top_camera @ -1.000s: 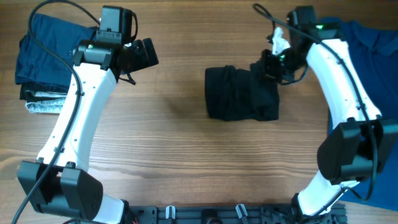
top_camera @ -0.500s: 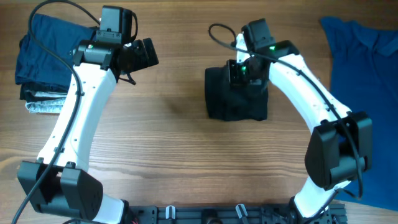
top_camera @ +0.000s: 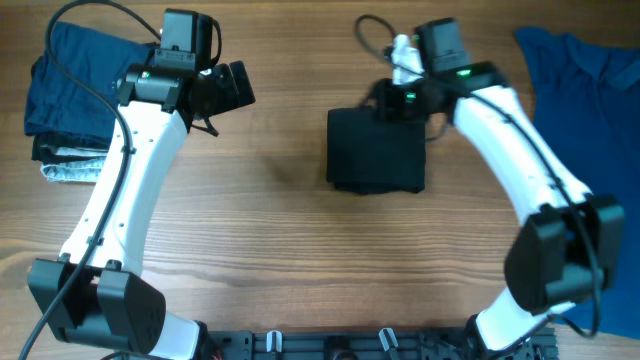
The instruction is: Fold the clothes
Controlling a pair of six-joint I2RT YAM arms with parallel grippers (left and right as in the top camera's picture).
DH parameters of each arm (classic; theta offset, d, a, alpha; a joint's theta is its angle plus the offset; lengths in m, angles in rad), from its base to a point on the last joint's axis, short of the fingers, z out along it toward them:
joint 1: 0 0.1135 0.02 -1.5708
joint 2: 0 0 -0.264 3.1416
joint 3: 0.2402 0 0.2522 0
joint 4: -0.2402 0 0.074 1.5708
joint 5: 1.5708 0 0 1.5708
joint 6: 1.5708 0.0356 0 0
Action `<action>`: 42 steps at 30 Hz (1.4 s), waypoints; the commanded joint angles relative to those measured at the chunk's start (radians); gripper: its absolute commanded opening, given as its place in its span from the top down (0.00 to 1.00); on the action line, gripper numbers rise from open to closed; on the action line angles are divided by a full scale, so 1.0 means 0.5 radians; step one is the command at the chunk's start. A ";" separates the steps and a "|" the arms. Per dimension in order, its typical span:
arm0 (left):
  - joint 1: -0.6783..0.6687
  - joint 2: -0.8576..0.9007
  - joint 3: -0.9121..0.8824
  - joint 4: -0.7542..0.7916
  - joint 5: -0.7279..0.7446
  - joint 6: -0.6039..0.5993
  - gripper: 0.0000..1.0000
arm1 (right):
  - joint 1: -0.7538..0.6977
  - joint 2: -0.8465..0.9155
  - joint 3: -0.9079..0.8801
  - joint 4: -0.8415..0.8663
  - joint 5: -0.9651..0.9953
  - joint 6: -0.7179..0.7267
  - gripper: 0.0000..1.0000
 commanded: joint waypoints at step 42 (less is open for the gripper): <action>0.005 0.010 -0.005 0.120 -0.027 -0.011 0.00 | -0.565 -0.293 -0.223 0.426 0.587 -0.183 0.55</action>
